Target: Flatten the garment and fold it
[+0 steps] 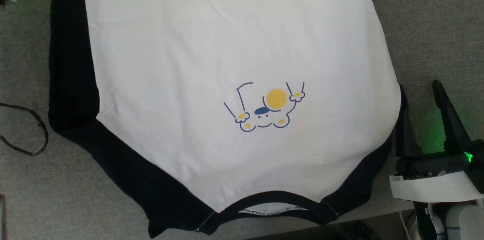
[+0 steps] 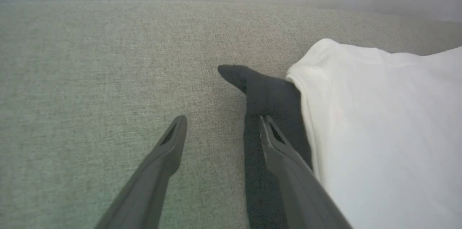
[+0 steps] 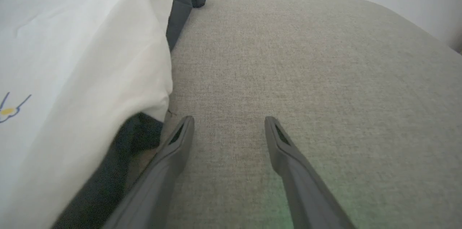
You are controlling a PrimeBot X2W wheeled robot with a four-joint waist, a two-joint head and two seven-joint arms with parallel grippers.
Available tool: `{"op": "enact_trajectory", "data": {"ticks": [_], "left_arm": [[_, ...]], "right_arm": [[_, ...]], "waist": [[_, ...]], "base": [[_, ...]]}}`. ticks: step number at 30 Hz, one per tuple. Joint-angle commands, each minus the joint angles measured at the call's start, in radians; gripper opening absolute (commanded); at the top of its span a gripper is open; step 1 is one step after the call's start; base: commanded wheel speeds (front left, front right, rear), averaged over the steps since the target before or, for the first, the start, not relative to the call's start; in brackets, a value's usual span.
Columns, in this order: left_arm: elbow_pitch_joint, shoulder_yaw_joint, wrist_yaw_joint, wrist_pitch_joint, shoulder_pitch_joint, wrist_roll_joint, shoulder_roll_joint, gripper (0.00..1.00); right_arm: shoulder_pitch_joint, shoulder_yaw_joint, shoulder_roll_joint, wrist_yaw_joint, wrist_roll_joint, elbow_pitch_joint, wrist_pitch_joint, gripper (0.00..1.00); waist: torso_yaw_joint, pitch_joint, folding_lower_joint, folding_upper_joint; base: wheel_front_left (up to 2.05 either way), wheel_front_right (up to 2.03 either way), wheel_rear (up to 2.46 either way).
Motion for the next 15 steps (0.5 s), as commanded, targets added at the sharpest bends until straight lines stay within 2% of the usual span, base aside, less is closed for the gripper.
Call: {"op": "enact_trajectory", "data": {"ticks": [1,15], "left_arm": [[0.002,0.005,0.004,0.001,-0.019,-0.005,0.001,1.0],[-0.009,0.016,0.016,0.043,-0.041,-0.056,-0.011,1.0]], "right_arm": [[-0.015,0.004,0.0,-0.001,-0.002,0.002,-0.008,1.0],[-0.024,0.025,0.0,-0.001,-0.013,0.026,-0.008,1.0]], "waist": [[-0.001,0.003,-0.0001,-0.0001],[0.01,0.0,-0.0001,-0.0001]], "base": [[0.0,0.0,0.0],[0.0,0.0,0.0]]}}
